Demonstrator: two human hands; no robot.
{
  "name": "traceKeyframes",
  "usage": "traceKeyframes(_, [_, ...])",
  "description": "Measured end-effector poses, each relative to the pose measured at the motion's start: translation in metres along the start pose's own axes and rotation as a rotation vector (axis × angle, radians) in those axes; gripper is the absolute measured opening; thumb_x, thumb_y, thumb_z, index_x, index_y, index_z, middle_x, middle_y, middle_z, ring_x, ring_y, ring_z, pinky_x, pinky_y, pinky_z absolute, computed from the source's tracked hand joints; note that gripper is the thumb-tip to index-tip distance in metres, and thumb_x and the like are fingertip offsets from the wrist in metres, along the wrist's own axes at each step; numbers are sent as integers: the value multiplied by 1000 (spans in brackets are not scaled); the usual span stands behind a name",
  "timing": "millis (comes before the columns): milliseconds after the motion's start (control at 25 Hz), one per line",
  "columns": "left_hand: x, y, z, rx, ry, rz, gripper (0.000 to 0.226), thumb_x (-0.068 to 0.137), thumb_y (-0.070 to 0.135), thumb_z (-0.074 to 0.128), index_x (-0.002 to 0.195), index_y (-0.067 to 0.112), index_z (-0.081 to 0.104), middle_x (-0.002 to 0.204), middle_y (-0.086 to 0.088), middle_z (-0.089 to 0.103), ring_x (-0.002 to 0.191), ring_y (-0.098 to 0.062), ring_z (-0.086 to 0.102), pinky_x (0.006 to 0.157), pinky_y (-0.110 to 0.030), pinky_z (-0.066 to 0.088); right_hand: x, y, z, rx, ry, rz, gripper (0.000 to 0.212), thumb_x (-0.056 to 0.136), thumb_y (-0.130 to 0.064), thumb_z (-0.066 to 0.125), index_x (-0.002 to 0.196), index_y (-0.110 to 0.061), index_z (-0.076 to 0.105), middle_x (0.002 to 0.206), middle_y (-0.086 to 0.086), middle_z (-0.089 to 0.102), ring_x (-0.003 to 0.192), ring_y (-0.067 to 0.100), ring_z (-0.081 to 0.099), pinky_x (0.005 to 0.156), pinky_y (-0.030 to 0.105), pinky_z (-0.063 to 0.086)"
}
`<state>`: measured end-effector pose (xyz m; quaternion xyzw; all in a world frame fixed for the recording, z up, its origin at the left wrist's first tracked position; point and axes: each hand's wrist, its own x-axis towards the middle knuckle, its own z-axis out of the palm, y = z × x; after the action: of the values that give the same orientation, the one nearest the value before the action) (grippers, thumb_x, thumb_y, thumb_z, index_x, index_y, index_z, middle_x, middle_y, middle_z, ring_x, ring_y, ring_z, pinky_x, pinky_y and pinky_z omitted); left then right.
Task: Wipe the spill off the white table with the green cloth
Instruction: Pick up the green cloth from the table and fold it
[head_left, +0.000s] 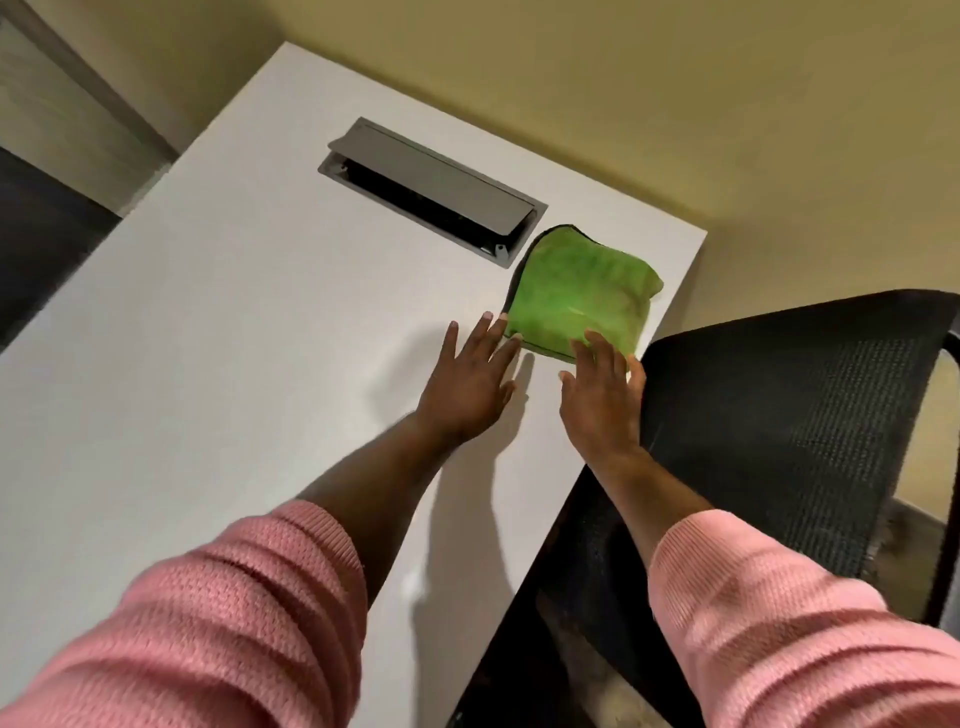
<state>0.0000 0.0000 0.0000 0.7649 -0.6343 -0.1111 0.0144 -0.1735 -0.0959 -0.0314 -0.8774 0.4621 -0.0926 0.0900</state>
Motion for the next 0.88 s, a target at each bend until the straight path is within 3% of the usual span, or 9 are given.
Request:
traceKeyframes(280, [59, -6, 26, -63, -54, 29, 47, 102, 26, 54, 148, 15, 53, 160, -6, 47, 153, -26, 36, 126, -49, 16, 12, 34, 26, -73, -150, 135, 45, 90, -6, 66, 134, -13, 65, 140, 8, 62, 130, 29, 56, 113, 52, 32])
traceKeyframes(480, [80, -4, 28, 23, -64, 12, 32, 98, 17, 51, 125, 15, 66, 129, -7, 66, 123, -31, 61, 120, -45, 23, 15, 39, 31, -63, -98, 128, 40, 90, -5, 67, 129, -13, 67, 132, 7, 65, 122, 29, 60, 106, 49, 37])
traceKeyframes(680, [90, -2, 27, 131, -39, 57, 31, 99, 13, 44, 121, 13, 66, 121, -7, 64, 119, -31, 58, 118, -46, 24, 22, 45, 30, -145, -47, 69, 31, 89, -2, 65, 119, -10, 70, 115, 10, 67, 103, 34, 63, 92, 47, 41])
traceKeyframes(880, [83, -3, 21, 105, 43, 77, 33, 100, 20, 45, 121, 12, 69, 121, -7, 65, 125, -28, 55, 120, -49, 22, 24, 45, 19, -165, -24, 49, 27, 91, -4, 62, 115, -11, 71, 108, 10, 67, 98, 34, 62, 90, 48, 43])
